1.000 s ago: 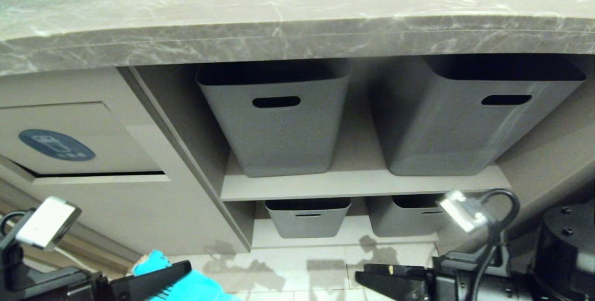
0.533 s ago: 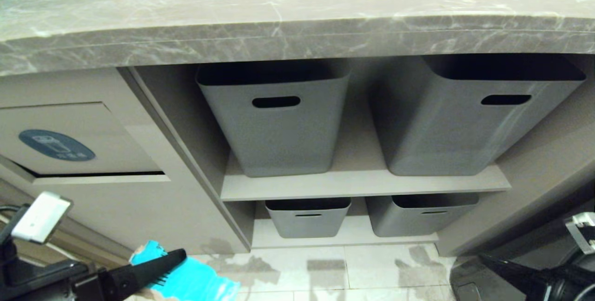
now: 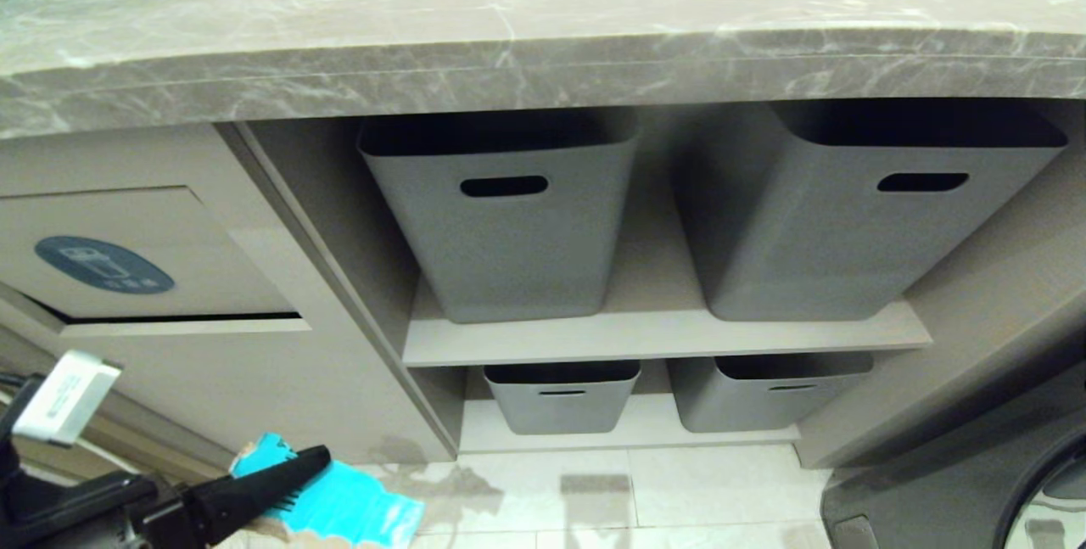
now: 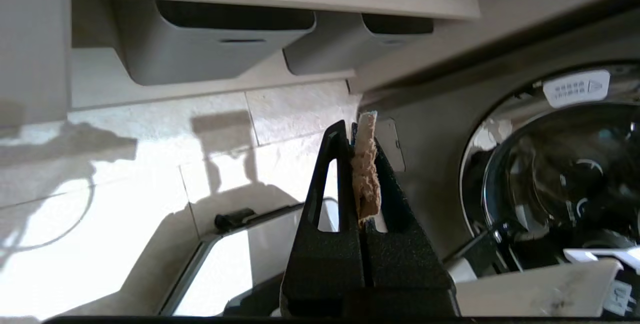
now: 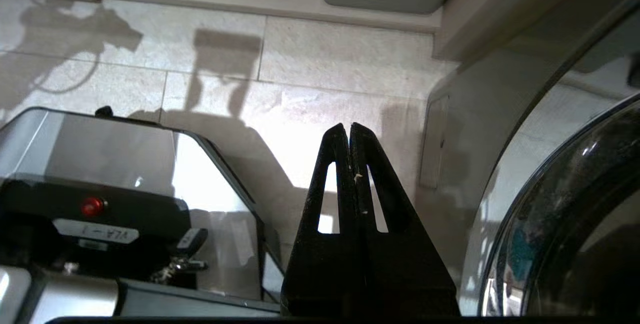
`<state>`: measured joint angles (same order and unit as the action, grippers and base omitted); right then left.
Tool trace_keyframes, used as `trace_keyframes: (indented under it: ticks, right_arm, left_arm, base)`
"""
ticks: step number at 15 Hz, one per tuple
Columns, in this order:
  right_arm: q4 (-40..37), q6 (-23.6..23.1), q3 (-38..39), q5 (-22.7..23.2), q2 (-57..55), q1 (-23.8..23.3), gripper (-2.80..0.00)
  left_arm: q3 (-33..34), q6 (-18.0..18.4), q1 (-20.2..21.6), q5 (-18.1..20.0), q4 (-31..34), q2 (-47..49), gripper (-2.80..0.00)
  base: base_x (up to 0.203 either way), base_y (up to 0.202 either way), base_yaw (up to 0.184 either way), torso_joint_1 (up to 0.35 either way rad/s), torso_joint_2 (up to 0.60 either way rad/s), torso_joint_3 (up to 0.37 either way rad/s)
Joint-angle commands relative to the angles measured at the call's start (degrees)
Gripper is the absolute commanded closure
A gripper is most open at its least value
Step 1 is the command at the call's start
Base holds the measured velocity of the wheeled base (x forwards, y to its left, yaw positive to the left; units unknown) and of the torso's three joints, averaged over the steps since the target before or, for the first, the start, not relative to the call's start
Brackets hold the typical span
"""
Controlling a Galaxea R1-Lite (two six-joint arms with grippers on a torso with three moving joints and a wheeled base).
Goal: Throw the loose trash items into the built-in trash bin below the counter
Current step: Put the garbage in the trash can
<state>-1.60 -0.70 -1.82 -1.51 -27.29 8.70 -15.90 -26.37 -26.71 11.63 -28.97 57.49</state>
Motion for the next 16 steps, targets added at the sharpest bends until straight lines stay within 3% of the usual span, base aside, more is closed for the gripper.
trace_keyframes:
  ticks: [1, 2, 5, 9, 11, 16]
  right_arm:
    - [-2.1, -0.9, -0.1, 0.2, 10.8, -0.1, 0.00]
    - [-2.1, -1.6, 0.0, 0.2, 12.0, -0.5, 0.00]
    - [-3.6, -2.3, -0.2, 0.5, 9.1, -10.0, 0.00]
    - [-2.6, -2.4, 0.2, 0.5, 22.9, -9.6, 0.00]
    - [1.6, 2.2, 1.7, 0.2, 27.2, -9.0, 0.00]
    - [2.1, 3.0, 1.9, 0.1, 27.3, -8.9, 0.00]
  left_arm:
    - [0.0, -0.2, 0.0, -0.1, -0.2, 0.0, 0.00]
    - [0.2, -0.4, 0.0, 0.0, -0.2, -0.2, 0.00]
    - [-0.9, -0.4, 0.0, 0.1, -0.2, -0.6, 0.00]
    - [-0.4, -0.5, 0.2, -0.2, -0.2, -0.9, 0.00]
    - [1.2, -0.3, 0.4, -0.6, -0.1, -1.9, 0.00]
    - [0.4, -0.3, 5.4, -12.5, 0.1, 0.8, 0.00]
  base:
    - [0.000, 0.000, 0.000, 0.000, 0.00, 0.000]
    - [0.000, 0.000, 0.000, 0.000, 0.00, 0.000]
    - [0.000, 0.000, 0.000, 0.000, 0.00, 0.000]
    - [0.000, 0.000, 0.000, 0.000, 0.00, 0.000]
    - [0.000, 0.000, 0.000, 0.000, 0.00, 0.000]
    - [0.000, 0.000, 0.000, 0.000, 0.00, 0.000]
